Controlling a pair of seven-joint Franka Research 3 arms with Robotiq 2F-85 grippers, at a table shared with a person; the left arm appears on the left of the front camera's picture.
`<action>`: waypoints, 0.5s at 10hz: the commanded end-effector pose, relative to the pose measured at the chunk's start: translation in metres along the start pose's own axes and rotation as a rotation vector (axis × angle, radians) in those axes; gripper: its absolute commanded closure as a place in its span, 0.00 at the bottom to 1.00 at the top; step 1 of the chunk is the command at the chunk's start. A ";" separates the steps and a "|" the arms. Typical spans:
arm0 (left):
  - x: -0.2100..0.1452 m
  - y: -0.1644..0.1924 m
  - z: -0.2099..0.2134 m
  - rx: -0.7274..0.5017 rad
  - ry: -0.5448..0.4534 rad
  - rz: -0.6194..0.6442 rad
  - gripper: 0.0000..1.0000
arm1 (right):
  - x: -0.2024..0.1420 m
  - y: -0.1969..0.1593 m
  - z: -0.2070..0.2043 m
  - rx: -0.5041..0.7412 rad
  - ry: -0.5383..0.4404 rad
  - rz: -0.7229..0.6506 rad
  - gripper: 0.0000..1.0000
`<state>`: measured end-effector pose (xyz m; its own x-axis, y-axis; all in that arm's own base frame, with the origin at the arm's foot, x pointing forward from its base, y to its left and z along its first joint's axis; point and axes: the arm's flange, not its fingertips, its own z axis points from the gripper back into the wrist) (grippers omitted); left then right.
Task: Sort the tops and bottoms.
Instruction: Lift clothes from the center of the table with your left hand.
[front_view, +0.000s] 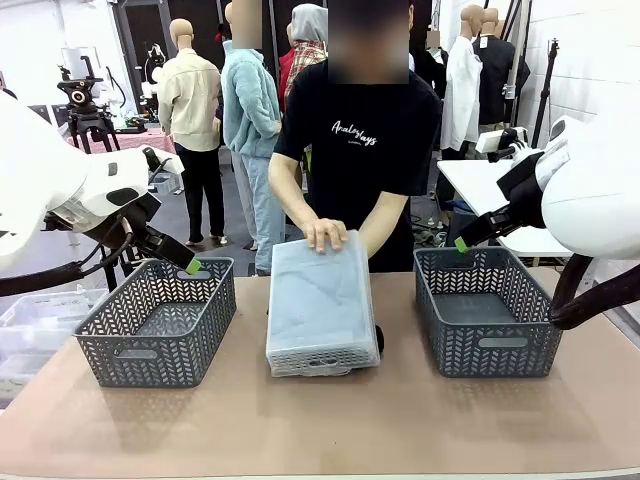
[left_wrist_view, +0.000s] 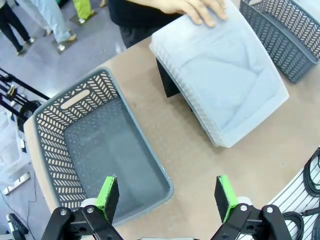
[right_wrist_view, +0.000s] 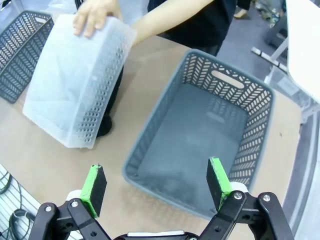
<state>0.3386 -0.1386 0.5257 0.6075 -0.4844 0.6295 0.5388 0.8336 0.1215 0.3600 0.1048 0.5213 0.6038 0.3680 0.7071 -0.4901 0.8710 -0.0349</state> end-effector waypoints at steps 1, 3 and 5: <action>0.000 0.002 0.000 0.008 0.001 -0.008 0.00 | 0.000 -0.001 -0.001 0.001 -0.008 0.000 0.00; 0.000 0.002 0.000 0.008 0.001 -0.008 0.00 | 0.000 -0.001 -0.001 0.001 -0.008 0.000 0.00; 0.000 0.002 0.000 0.008 0.001 -0.008 0.00 | 0.000 -0.001 -0.001 0.001 -0.008 0.000 0.00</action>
<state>0.3386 -0.1385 0.5257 0.6076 -0.4843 0.6295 0.5387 0.8337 0.1215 0.3600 0.1048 0.5213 0.6037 0.3683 0.7071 -0.4901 0.8710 -0.0353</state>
